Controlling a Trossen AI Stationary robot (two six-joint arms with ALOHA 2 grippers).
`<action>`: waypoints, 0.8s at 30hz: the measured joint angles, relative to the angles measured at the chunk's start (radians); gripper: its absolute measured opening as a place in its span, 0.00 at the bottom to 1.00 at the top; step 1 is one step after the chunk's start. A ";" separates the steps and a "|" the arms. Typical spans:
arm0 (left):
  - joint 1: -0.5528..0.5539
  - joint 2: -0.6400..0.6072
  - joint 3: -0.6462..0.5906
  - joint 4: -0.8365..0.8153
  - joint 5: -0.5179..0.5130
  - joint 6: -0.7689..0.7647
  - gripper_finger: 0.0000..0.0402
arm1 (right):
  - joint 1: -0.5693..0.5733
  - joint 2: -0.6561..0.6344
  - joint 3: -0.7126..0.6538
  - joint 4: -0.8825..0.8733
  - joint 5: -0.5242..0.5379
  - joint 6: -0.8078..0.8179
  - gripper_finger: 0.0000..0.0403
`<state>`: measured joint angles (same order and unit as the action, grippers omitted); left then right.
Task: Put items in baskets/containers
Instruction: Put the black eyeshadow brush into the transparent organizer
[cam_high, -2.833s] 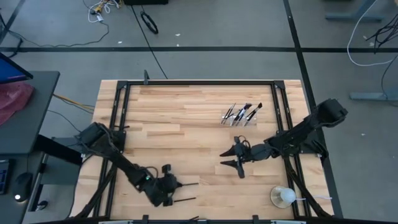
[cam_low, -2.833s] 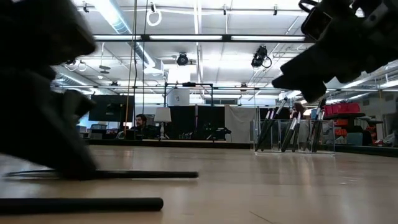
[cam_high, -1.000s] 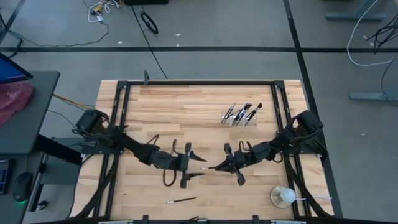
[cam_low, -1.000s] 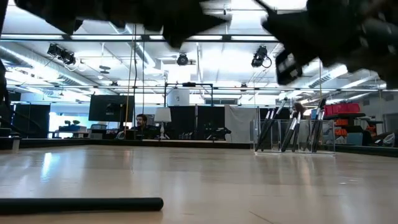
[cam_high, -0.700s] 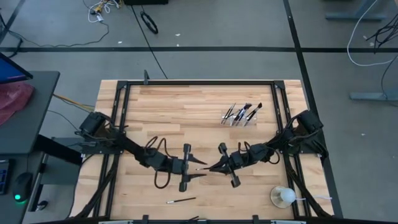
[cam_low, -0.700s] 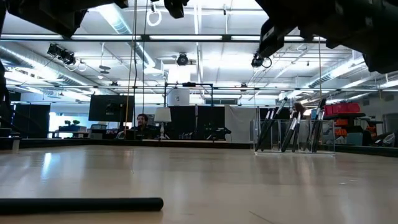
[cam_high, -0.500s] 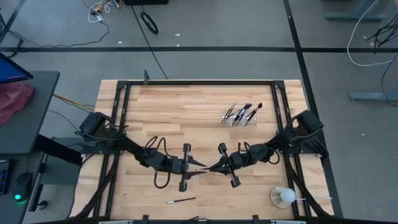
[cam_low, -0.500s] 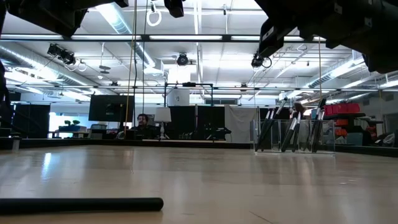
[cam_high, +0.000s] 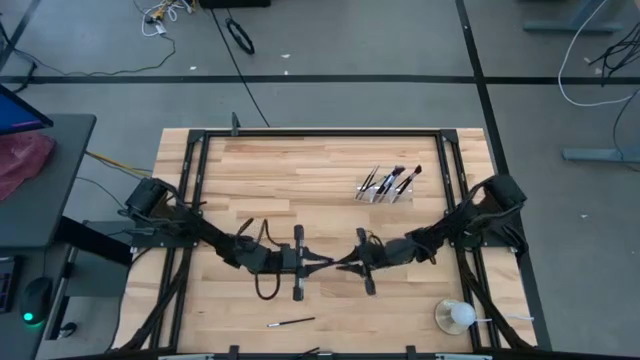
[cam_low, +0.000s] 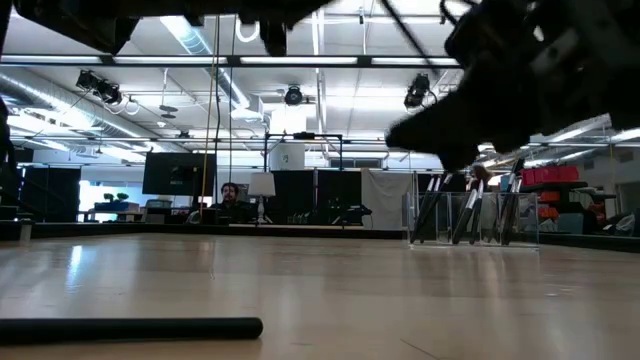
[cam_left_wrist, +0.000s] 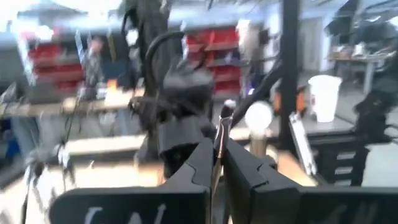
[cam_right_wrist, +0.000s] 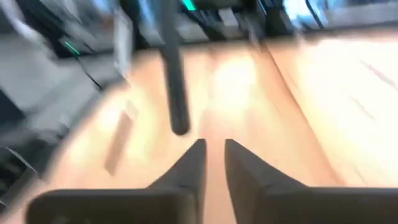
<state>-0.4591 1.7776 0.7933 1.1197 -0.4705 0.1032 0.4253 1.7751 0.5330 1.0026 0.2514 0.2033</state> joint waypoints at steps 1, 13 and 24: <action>0.005 -0.004 0.000 -0.043 -0.015 -0.032 0.05 | -0.004 -0.028 0.000 -0.095 0.014 0.028 0.18; 0.124 -0.018 0.086 -0.533 0.032 -0.354 0.07 | -0.015 -0.251 0.011 -0.473 0.059 0.076 0.49; 0.144 -0.018 0.099 -0.535 0.109 -0.354 0.08 | -0.015 -0.180 0.097 -0.397 0.126 -0.042 0.29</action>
<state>-0.3153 1.7599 0.8925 0.5847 -0.3618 -0.2507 0.4103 1.5951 0.6301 0.6057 0.3771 0.1611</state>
